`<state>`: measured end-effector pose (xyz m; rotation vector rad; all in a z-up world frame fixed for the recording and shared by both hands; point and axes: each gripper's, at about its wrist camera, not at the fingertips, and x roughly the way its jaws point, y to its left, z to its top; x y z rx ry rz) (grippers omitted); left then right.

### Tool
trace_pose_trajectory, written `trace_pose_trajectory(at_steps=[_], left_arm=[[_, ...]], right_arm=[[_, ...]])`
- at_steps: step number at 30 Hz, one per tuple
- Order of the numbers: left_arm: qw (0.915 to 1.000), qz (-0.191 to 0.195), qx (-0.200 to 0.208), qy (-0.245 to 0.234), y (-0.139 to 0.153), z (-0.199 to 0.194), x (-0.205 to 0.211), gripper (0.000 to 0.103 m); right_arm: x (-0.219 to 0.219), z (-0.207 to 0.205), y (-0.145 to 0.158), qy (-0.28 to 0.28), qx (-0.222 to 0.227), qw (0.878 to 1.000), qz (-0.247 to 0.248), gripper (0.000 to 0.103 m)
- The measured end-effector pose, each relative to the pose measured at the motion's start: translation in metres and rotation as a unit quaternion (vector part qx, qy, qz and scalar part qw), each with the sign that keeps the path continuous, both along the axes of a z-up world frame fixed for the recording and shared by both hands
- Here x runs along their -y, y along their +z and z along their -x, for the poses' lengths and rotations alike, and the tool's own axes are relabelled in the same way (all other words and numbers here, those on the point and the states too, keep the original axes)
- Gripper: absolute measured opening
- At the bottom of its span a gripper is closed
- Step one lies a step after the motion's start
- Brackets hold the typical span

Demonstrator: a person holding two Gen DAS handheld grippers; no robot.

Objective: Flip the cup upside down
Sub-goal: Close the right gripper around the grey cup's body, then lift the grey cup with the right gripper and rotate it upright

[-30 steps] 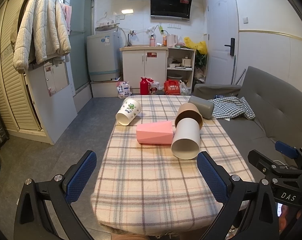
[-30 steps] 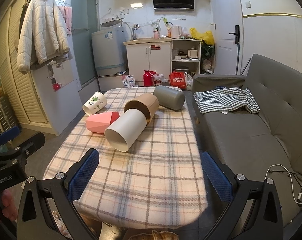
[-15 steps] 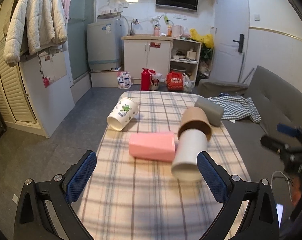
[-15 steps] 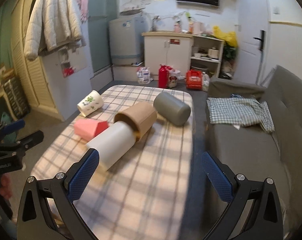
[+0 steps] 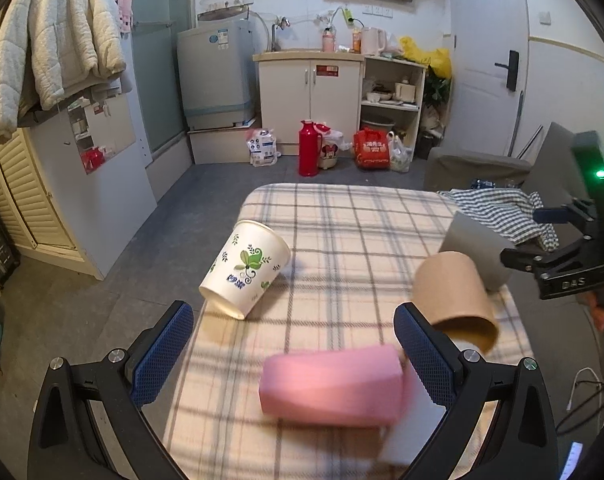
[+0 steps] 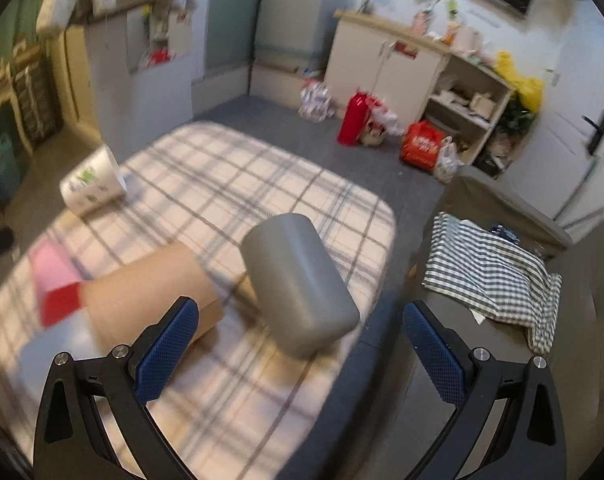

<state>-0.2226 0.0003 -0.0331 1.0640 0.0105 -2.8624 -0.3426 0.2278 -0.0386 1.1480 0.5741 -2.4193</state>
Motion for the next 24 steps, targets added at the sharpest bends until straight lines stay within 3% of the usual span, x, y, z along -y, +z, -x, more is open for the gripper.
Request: trace_pose_trajectory(at_steps=[3,9,14,15,19,24], left_arm=[[0.9999,0.001,0.011,-0.003,-0.009,0.01,0.002,0.103],[0.9995,-0.006,0.031,-0.003,-0.024,0.023,0.009,0.103],[0.9992,-0.006,0.039,-0.005,-0.027,0.027,0.008,0.103],[0.9992,-0.007,0.039,-0.005,-0.026,0.026,0.009,0.103],[0.9993,-0.005,0.036,-0.006,-0.014,0.02,0.007,0.103],[0.9998,-0.007,0.02,-0.006,0.015,-0.003,0.006,0.103]], right_arm=[[0.009,0.023,-0.024,0.019,0.026,0.999,-0.033,0.103],[0.012,0.049,-0.053,0.022,0.057,0.997,-0.046,0.102],[0.014,0.053,-0.067,0.016,0.078,0.995,-0.058,0.088],[0.015,0.051,-0.067,0.016,0.083,0.995,-0.058,0.08],[0.007,0.041,-0.063,-0.002,0.111,0.993,-0.042,0.079],[-0.009,-0.005,-0.036,-0.036,0.097,0.994,-0.035,0.077]])
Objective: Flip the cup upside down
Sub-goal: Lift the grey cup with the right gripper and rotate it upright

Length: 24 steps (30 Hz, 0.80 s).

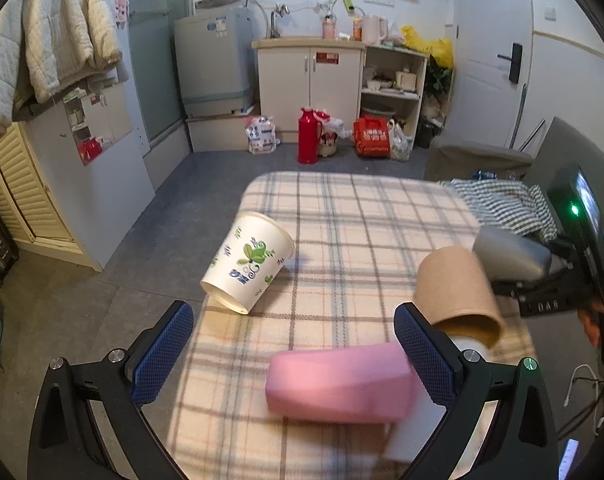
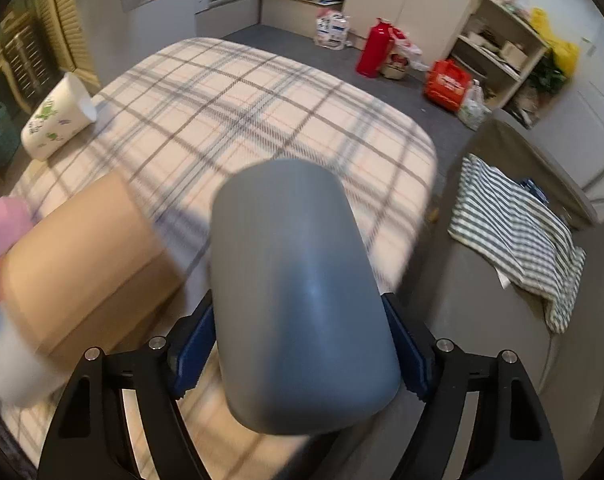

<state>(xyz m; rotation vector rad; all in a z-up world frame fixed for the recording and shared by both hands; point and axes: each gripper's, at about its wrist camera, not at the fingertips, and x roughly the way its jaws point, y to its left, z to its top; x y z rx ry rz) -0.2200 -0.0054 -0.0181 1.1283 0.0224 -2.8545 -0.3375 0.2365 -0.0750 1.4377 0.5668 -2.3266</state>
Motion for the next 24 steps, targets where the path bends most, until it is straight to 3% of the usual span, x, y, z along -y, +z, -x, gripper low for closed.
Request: trace_pose_trajectory(at_steps=[7,13,17,24], left_arm=[[0.9992,-0.014,-0.037,-0.01,0.05,-0.054,-0.002,0.103],[0.9982,-0.002,-0.057,-0.022,0.065,-0.097,-0.008,0.103],[0.9982,0.004,-0.057,-0.019,0.063,-0.114,-0.003,0.103],[0.9982,0.013,-0.058,0.001,0.053,-0.127,0.02,0.103]], right_arm=[[-0.018,-0.097,0.056,-0.059,-0.028,0.997,0.035,0.072],[-0.008,-0.173,0.071,-0.066,-0.02,0.995,0.079,0.072],[0.019,-0.201,0.071,-0.045,-0.021,0.995,0.09,0.072],[0.071,-0.204,0.056,-0.036,-0.053,0.995,0.081,0.072]])
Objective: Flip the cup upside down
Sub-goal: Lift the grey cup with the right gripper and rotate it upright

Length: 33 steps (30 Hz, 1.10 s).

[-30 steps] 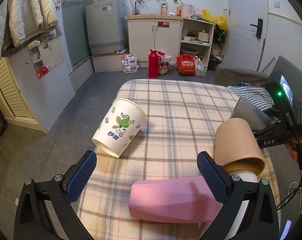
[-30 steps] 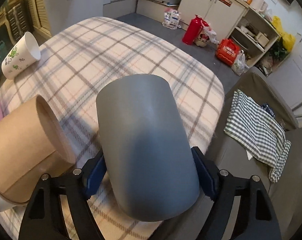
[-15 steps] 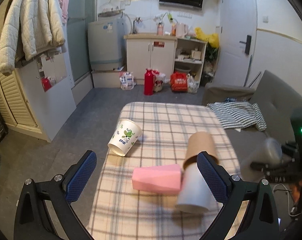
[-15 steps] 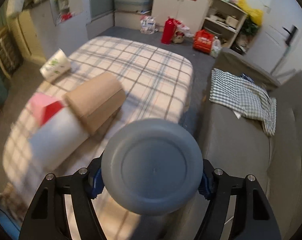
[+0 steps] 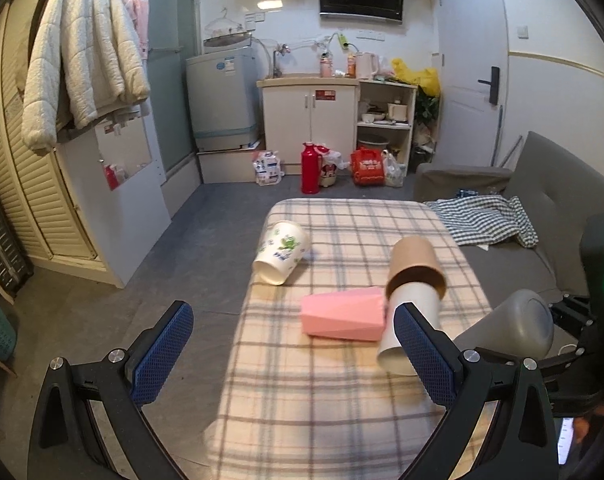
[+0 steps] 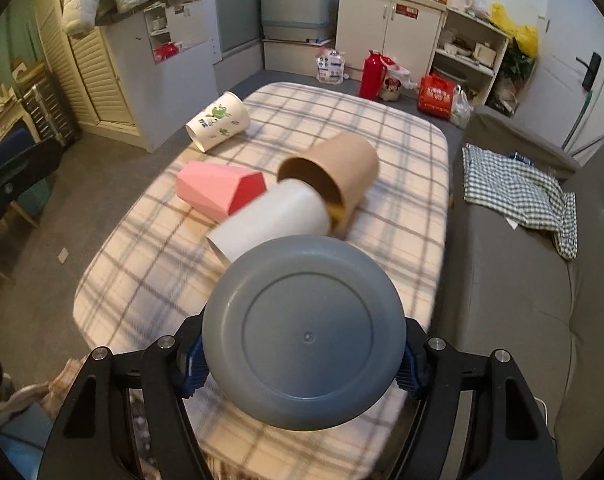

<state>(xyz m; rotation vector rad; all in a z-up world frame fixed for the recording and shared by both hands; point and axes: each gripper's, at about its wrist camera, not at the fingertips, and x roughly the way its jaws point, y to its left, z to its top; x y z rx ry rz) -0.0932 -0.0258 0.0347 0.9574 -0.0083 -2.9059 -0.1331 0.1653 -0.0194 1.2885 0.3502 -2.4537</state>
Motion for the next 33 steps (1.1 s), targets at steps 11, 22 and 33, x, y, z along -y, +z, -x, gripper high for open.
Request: trace_pose_trajectory(at_steps=[11,22,33], left_arm=[[0.9994,-0.012,0.03,0.006,-0.031,-0.009,0.017,0.103],[0.9991,-0.002,0.042,-0.01,-0.037,-0.021,-0.004,0.103],[0.9987,0.013,0.049,-0.007,-0.046,-0.024,-0.01,0.103]], right_arm=[[-0.001,-0.07,-0.049,-0.036,0.009,0.999,0.016,0.072],[-0.021,-0.116,-0.061,-0.053,0.047,0.997,0.025,0.072],[-0.001,-0.088,-0.068,-0.061,0.053,0.995,0.06,0.072]])
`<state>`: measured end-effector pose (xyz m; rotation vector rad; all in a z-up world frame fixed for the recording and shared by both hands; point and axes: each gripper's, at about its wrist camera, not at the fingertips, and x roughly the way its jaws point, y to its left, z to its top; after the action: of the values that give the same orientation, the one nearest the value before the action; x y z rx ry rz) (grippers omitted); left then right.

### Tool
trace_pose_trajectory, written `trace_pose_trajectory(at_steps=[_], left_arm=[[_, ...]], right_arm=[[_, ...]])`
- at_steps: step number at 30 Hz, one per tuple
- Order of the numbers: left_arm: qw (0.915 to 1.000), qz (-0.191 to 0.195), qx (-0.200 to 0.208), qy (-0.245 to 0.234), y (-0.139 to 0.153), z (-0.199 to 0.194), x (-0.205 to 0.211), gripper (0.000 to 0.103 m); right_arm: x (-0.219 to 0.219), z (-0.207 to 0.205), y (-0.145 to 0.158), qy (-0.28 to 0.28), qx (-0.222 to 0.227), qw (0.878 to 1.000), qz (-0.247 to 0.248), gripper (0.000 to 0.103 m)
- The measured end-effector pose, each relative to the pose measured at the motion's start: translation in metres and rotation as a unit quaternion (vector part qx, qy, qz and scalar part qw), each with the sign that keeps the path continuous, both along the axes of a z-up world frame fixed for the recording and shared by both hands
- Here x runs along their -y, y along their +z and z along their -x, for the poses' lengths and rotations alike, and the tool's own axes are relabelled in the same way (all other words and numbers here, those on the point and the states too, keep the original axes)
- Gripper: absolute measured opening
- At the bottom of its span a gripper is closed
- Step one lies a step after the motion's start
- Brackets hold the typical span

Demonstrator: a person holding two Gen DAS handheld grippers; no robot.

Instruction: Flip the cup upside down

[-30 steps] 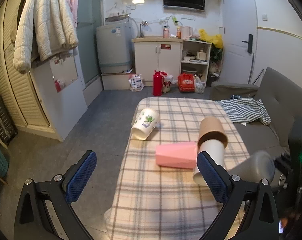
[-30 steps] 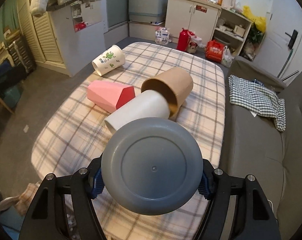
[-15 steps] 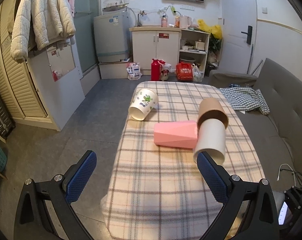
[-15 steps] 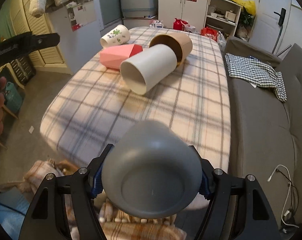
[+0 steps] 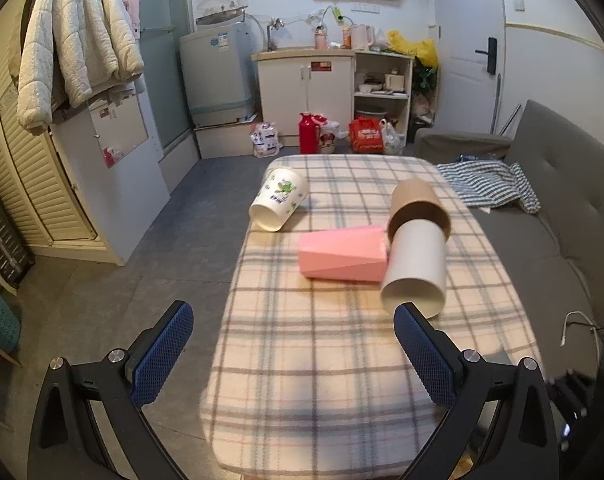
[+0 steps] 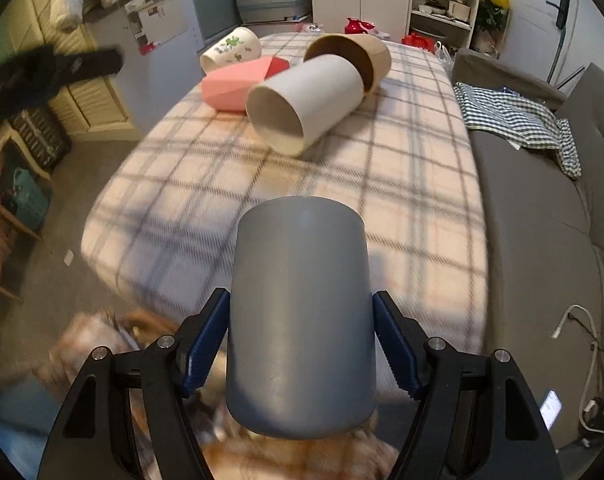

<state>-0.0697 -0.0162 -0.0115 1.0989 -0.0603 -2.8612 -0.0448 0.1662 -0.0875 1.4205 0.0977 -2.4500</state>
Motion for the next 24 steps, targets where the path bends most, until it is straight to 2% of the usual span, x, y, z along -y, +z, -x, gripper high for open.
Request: trace_pose_trajectory(at_steps=[6,11,13,15,20,24], left_arm=[[0.9996,0.011,0.017,0.019,-0.011,-0.003,0.013,0.103],[0.9994,0.013,0.023,0.021,-0.014,-0.006,0.013,0.103],[0.9994,0.009,0.024,0.022,-0.013,-0.008,0.008,0.103],[0.9996,0.003,0.021,0.02,-0.011,-0.01,0.002,0.103],[0.9992,-0.021,0.033,0.007,-0.013,-0.016,-0.021,0.103],[0.9976,-0.043,0.049,-0.022,-0.022,-0.023,-0.051,0.103]], right_arm=[[0.023,0.026,0.001,0.003,-0.008,1.0,0.007,0.072],[0.023,0.021,0.007,0.0,-0.029,1.0,0.0,0.074],[0.017,0.012,0.019,-0.008,-0.062,0.998,-0.004,0.092],[0.006,0.003,0.03,-0.012,-0.083,0.996,0.008,0.092],[-0.026,-0.017,0.048,-0.048,-0.127,0.991,-0.004,0.092],[-0.059,-0.03,0.055,-0.097,-0.16,0.982,-0.029,0.092]])
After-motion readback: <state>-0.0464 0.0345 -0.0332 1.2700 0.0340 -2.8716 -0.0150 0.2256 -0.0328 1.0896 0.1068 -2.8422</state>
